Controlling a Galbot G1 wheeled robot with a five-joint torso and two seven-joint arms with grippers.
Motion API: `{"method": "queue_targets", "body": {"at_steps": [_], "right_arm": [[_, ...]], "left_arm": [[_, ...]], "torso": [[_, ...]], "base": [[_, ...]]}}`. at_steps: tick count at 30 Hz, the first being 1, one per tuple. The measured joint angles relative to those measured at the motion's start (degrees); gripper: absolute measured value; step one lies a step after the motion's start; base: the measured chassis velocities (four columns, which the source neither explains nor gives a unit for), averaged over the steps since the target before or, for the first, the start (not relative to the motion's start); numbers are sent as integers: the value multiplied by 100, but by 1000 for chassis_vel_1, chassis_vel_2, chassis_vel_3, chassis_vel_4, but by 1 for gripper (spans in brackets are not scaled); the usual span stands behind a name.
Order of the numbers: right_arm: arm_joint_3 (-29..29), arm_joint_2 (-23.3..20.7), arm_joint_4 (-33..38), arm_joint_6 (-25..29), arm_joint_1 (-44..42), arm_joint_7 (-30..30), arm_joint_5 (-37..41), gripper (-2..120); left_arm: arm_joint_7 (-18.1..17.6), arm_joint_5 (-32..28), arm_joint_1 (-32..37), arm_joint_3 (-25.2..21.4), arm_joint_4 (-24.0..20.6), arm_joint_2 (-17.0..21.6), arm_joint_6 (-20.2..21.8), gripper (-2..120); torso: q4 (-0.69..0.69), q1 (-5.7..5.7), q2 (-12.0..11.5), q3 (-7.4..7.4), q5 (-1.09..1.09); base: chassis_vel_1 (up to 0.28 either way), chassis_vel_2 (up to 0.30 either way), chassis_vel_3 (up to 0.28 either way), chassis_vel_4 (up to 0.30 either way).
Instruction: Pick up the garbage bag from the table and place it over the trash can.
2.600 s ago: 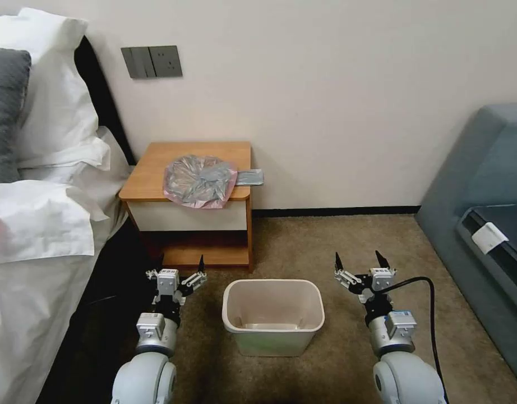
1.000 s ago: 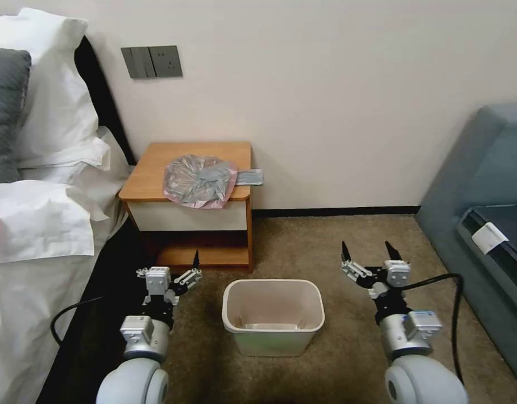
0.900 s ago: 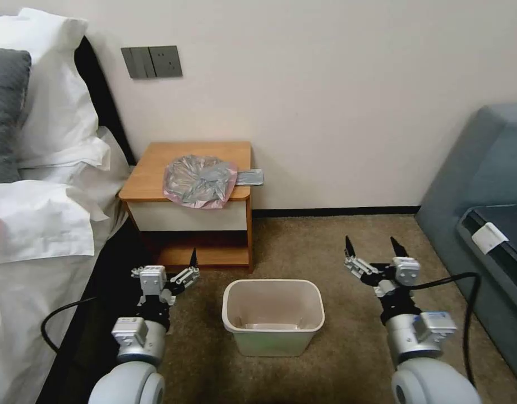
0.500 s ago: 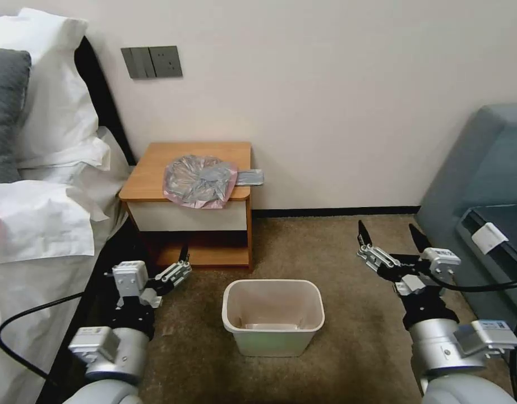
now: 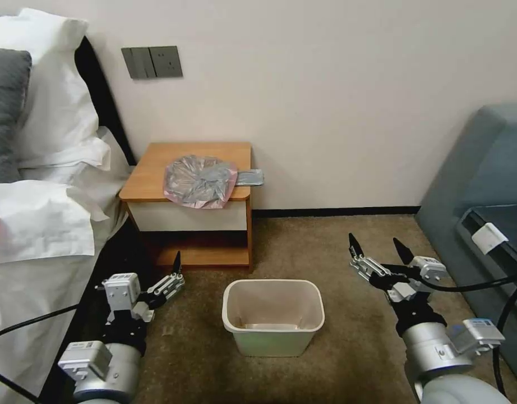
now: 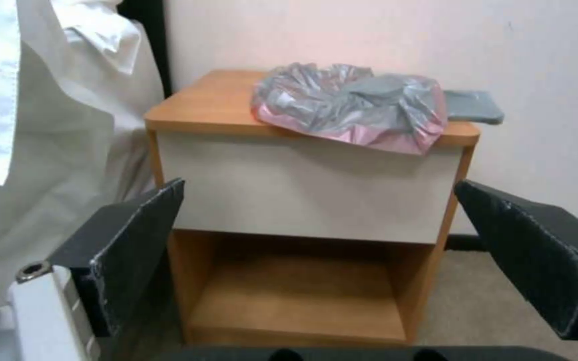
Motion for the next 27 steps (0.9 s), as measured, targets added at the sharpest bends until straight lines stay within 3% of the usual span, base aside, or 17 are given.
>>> {"method": "queue_targets", "body": {"at_steps": [4, 5, 7, 9, 12, 14, 15, 18, 24, 27], "right_arm": [[-116, -246, -305, -126, 569, 144, 1193, 100], [-116, -246, -305, -126, 569, 144, 1193, 100], [-182, -450, -535, -301, 1003, 402, 2120, 100], [-199, -499, -601, -340, 1101, 470, 2310, 100], [-361, -863, -1265, -509, 1892, 866, 3382, 100], [-390, -907, -1374, -536, 2034, 909, 3554, 100], [-473, -978, -1663, -600, 2424, 1074, 4191, 100], [-669, -946, -2239, -712, 3212, 1446, 5300, 100], [-1291, -819, -3322, -649, 4041, 1222, 5701, 100], [-1465, -544, -4179, -694, 4610, 1106, 6343, 100]], "left_arm": [[-107, 7, 68, -2, 8, 7, -91, 100], [-107, 7, 68, -2, 8, 7, -91, 100], [-137, 7, 87, -3, 11, 10, -118, 100], [-138, 7, 88, -4, 12, 10, -119, 100], [-196, -90, 209, -6, 16, 75, -214, 100], [-218, -132, 263, -9, 17, 100, -245, 100], [-245, -183, 322, -11, 19, 129, -292, 100], [-263, -300, 389, -31, 22, 129, -370, 100], [-326, -401, 528, -73, 24, 126, -399, 100], [-350, -428, 567, -86, 25, 122, -404, 100]], "torso": [[1, 0, 0, 0, 1], [1, 0, 0, 0, 1], [0, 0, 0, 0, 0], [0, 0, 0, 0, 0], [-1, 0, 0, 0, 1], [0, 0, 0, 0, 2], [1, 0, 0, 1, 1], [1, 0, 0, 1, -1], [2, 0, 0, 2, 0], [0, 0, 0, 1, -1]], "base": [[0, 0, 0, 0], [0, 0, 0, 0], [0, 0, 0, 0], [0, 0, 0, 0], [0, 0, 0, 0], [0, 0, 0, 0], [0, 0, 0, 0], [0, 0, 0, 0], [0, 0, 0, 0], [0, 0, 0, 0]]}}
